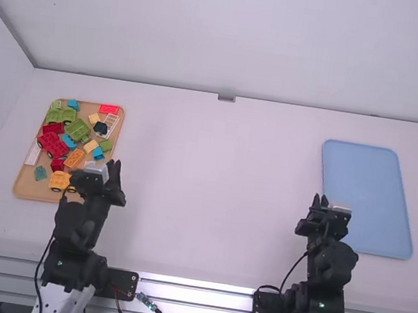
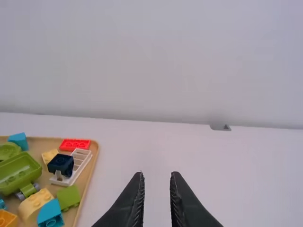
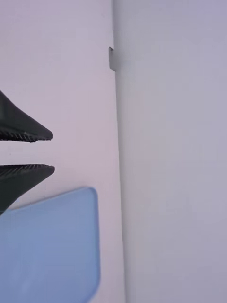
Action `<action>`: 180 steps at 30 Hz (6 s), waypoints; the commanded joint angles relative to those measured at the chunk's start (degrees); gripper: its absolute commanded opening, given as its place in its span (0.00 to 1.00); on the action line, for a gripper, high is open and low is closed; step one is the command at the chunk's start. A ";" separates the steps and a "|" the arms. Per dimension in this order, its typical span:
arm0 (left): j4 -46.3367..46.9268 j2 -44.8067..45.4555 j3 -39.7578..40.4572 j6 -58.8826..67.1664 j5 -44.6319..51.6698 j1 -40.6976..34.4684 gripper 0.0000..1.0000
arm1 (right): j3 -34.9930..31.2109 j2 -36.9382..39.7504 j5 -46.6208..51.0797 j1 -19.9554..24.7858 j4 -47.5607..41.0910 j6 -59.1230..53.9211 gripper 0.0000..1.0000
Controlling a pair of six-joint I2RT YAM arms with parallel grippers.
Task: Assemble lego blocks to make yellow taxi
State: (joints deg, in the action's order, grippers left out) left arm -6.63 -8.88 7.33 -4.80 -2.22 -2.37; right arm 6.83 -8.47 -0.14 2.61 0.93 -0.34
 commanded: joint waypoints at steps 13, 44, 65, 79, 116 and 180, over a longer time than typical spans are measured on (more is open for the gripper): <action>-5.38 -9.50 11.17 -0.35 -0.26 -0.24 0.32 | 7.94 -6.08 0.00 0.02 1.68 0.07 0.25; -8.81 -40.07 18.64 -8.50 -0.24 -0.31 0.85 | 29.06 -27.20 -0.04 -5.42 -5.34 -1.20 0.62; 5.14 -50.84 28.17 -25.08 -9.16 -0.26 0.99 | 42.27 -49.54 0.17 -6.05 -8.66 -1.20 0.99; 17.14 -51.41 37.77 -33.54 -5.25 -0.20 0.99 | 42.27 -61.28 0.11 -6.05 -7.26 -1.18 0.99; 50.30 -59.84 45.48 -64.75 -10.24 16.57 0.96 | 42.29 -65.62 -0.07 -6.10 -6.08 1.66 0.99; 36.36 -98.09 49.62 -53.87 -11.86 30.30 0.46 | 42.27 -65.62 -0.04 -6.05 -6.99 1.60 0.99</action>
State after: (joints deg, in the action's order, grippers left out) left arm 29.34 -105.95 58.74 -59.57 -13.61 27.70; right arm 48.14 -74.02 -0.21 -3.27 -6.02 1.21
